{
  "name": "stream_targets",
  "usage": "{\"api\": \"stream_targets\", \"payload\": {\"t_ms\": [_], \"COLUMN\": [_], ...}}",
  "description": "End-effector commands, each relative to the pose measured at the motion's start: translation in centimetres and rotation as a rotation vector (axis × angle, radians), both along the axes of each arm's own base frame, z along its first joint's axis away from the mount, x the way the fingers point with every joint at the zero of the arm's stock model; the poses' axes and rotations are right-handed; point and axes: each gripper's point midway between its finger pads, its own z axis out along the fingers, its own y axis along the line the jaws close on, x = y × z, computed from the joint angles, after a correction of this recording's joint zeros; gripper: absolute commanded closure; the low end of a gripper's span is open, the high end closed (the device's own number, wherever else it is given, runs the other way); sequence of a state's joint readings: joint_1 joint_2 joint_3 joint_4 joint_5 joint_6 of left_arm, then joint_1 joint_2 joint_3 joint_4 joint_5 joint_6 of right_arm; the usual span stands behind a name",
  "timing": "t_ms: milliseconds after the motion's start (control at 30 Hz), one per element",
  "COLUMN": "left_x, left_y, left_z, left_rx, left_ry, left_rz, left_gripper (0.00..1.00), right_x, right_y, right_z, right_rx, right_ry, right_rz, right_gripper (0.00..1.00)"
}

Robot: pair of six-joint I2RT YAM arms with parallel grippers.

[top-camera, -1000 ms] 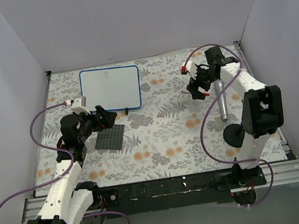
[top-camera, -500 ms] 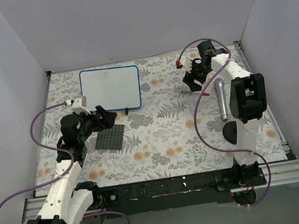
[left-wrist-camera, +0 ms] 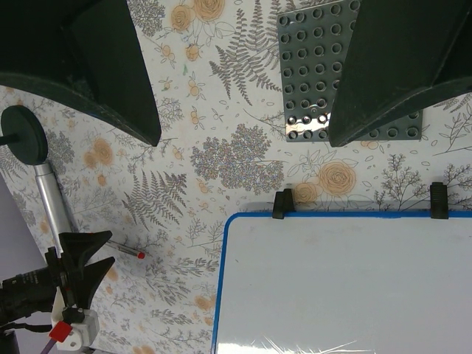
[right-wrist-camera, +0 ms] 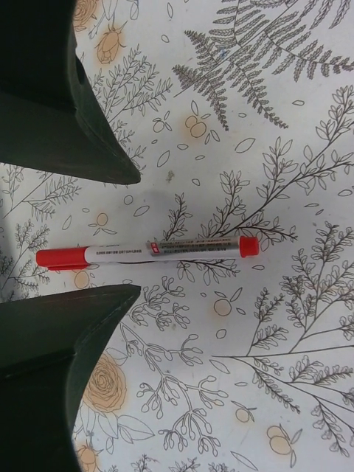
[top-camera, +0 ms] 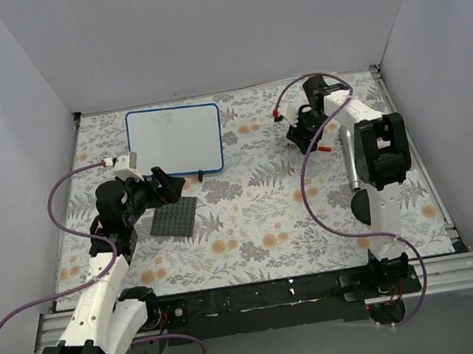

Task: Write a sentence on the whiteboard
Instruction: Pick up the whiteboard marker from the center of the board.

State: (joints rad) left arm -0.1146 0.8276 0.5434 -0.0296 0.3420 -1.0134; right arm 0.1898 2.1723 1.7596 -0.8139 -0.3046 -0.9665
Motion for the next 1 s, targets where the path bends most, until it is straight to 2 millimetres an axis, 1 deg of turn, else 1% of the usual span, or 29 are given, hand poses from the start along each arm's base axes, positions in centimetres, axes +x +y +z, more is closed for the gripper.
{"api": "stream_targets", "payload": {"t_ms": [0, 167, 267, 367, 400, 433, 533, 567, 600, 633, 667, 700, 733, 767, 800, 867, 900, 933, 967], "left_x": [0.3, 0.3, 0.3, 0.3, 0.3, 0.2, 0.1, 0.0, 0.0, -0.3, -0.5, -0.6, -0.8, -1.3, -1.5, -2.3, -2.4, -2.7, -3.2], "left_y": [-0.2, -0.2, -0.3, -0.3, -0.4, -0.4, -0.7, -0.8, -1.0, -1.4, -1.8, -2.3, -2.7, -3.6, -4.0, -5.0, -5.4, -5.8, -6.5], "left_z": [1.4, 1.2, 1.1, 1.1, 1.2, 1.2, 1.4, 1.3, 1.4, 1.2, 1.0, 1.6, 1.7, 1.6, 1.8, 1.8, 2.2, 2.1, 1.9], "left_rx": [0.005, 0.005, 0.004, 0.003, 0.001, 0.000, -0.009, -0.013, -0.019, -0.029, -0.043, -0.058, -0.071, -0.093, -0.122, -0.169, -0.211, -0.244, -0.274], "left_ry": [-0.040, -0.032, -0.031, -0.030, -0.031, -0.033, -0.035, -0.033, -0.035, -0.024, -0.010, -0.039, -0.036, -0.020, -0.013, 0.010, 0.017, 0.039, 0.070], "left_rz": [-0.014, -0.017, -0.020, -0.021, -0.025, -0.030, -0.047, -0.052, -0.058, -0.085, -0.105, -0.139, -0.165, -0.222, -0.242, -0.304, -0.313, -0.328, -0.361], "left_gripper": [0.02, 0.02, 0.02, 0.02, 0.02, 0.02, 0.02, 0.02, 0.02, 0.02, 0.02, 0.02, 0.02, 0.02, 0.02, 0.02, 0.02, 0.02, 0.02], "right_x": [0.1, 0.3, 0.1, -0.8, -1.1, -1.9, -2.9, -3.9, -4.2, -4.6, -5.6, -5.8, -6.4, -7.3, -7.7, -8.7, -10.0, -10.6, -11.6], "right_y": [-1.0, -1.4, -1.4, -1.3, -1.1, -1.1, -0.8, -0.5, -0.4, -0.2, 0.2, 0.7, 1.0, 1.5, 2.3, 3.4, 4.2, 4.6, 5.2], "right_z": [-1.3, -2.3, -2.7, -3.1, -3.1, -3.6, -3.7, -4.3, -4.1, -4.1, -4.6, -3.7, -3.6, -3.8, -2.5, -1.4, -0.4, 0.1, 0.4], "right_rx": [-0.058, -0.079, -0.079, -0.071, -0.066, -0.067, -0.064, -0.066, -0.066, -0.065, -0.066, -0.037, -0.021, -0.006, 0.036, 0.077, 0.121, 0.143, 0.158], "right_ry": [0.003, 0.020, 0.032, 0.063, 0.066, 0.087, 0.094, 0.117, 0.116, 0.120, 0.141, 0.129, 0.132, 0.132, 0.110, 0.097, 0.101, 0.100, 0.111], "right_rz": [-0.011, -0.035, -0.037, -0.037, -0.034, -0.029, -0.022, -0.014, -0.017, -0.019, -0.016, -0.016, -0.012, 0.000, 0.016, 0.043, 0.066, 0.087, 0.114], "right_gripper": [0.38, 0.43, 0.48, 0.67, 0.77, 0.79, 0.85, 0.89, 0.98, 0.99, 0.99, 0.99, 0.99, 0.99, 0.99, 0.99, 0.99, 0.99, 0.99]}}
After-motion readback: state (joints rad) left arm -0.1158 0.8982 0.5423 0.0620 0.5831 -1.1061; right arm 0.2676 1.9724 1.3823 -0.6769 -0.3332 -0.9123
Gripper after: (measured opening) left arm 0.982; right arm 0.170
